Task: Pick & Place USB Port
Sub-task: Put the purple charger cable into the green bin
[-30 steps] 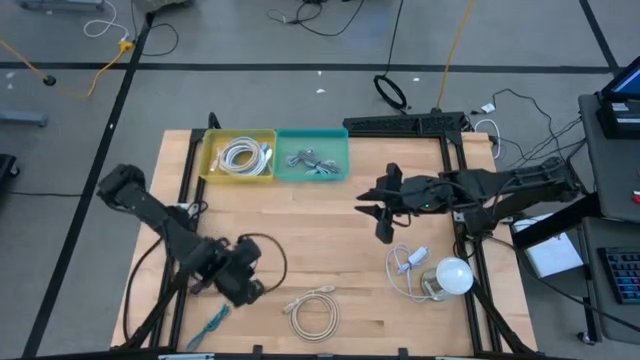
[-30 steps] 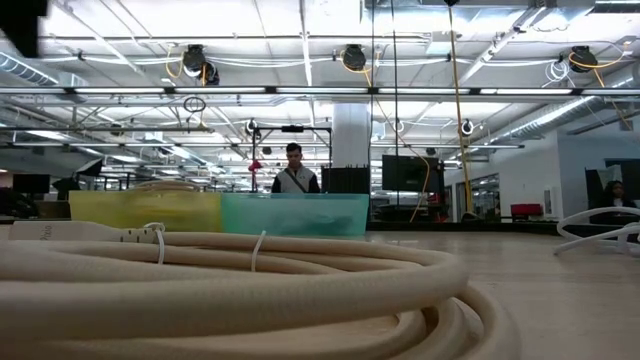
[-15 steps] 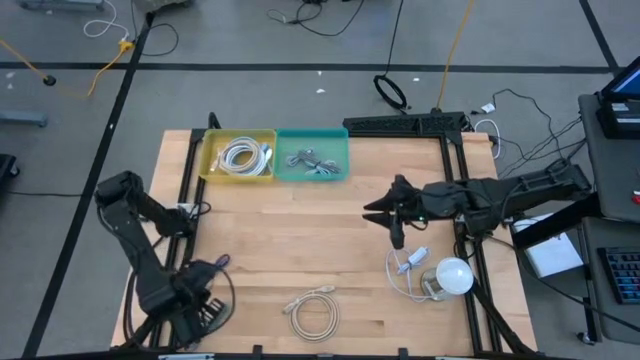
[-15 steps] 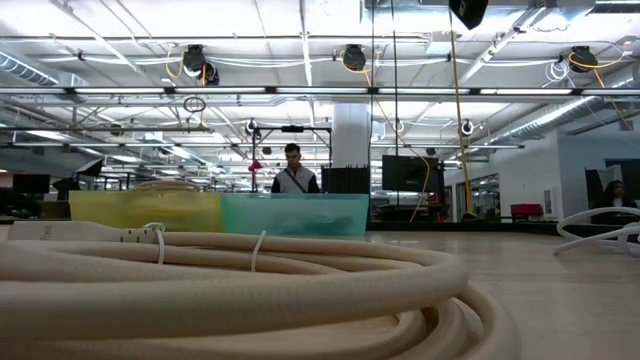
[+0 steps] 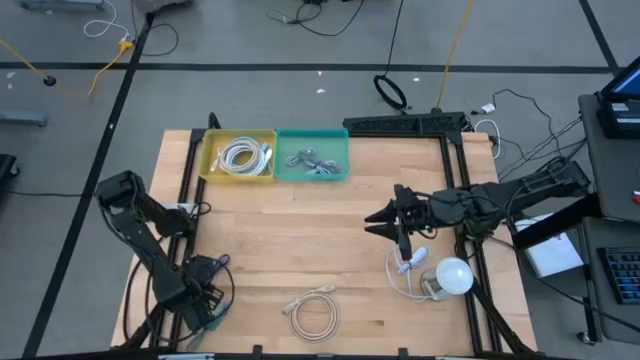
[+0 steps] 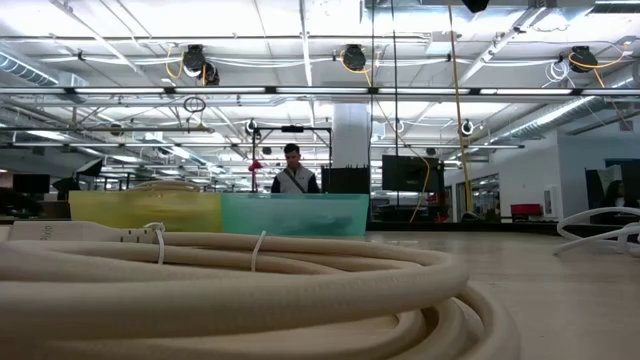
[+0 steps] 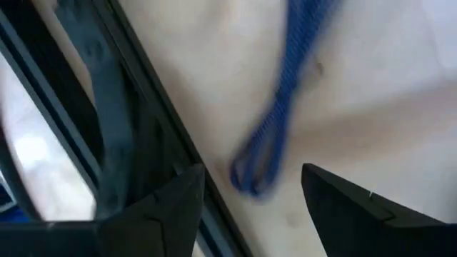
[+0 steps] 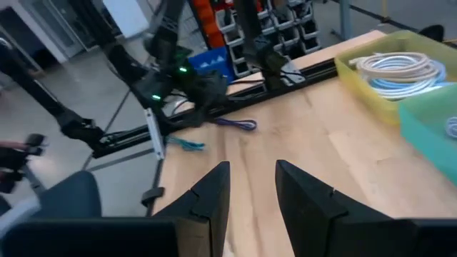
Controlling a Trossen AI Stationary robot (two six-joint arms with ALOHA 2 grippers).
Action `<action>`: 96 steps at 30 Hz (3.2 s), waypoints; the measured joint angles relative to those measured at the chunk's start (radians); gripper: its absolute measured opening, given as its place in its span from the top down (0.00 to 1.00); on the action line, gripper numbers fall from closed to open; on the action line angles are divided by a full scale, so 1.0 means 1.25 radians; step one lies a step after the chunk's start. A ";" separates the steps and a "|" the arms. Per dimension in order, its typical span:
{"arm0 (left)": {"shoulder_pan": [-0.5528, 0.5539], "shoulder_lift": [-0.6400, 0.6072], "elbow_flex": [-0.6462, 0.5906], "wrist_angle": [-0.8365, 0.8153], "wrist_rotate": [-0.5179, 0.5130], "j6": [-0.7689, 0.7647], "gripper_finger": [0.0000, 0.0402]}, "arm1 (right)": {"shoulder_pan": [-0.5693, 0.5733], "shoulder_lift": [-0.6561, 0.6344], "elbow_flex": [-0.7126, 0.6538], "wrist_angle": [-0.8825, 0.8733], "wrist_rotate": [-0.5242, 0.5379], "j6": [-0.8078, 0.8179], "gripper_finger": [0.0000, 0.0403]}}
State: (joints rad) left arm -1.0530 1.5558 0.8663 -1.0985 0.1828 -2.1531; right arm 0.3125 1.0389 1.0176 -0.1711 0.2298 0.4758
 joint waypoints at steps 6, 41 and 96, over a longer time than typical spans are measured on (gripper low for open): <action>0.036 -0.006 -0.114 0.205 -0.012 0.033 0.48 | 0.038 0.000 0.000 0.003 0.000 0.026 0.74; 0.509 -0.068 0.409 0.771 -0.717 1.043 0.98 | -0.113 0.167 -0.094 0.756 -0.293 0.295 0.74; 0.507 0.065 0.411 0.939 -0.566 0.938 0.98 | -0.128 0.167 -0.092 0.606 -0.298 0.271 0.86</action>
State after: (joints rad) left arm -0.4193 1.6371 1.3800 0.0751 -0.5243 -0.9806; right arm 0.1524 1.2476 0.9020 0.5858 -0.1431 0.8151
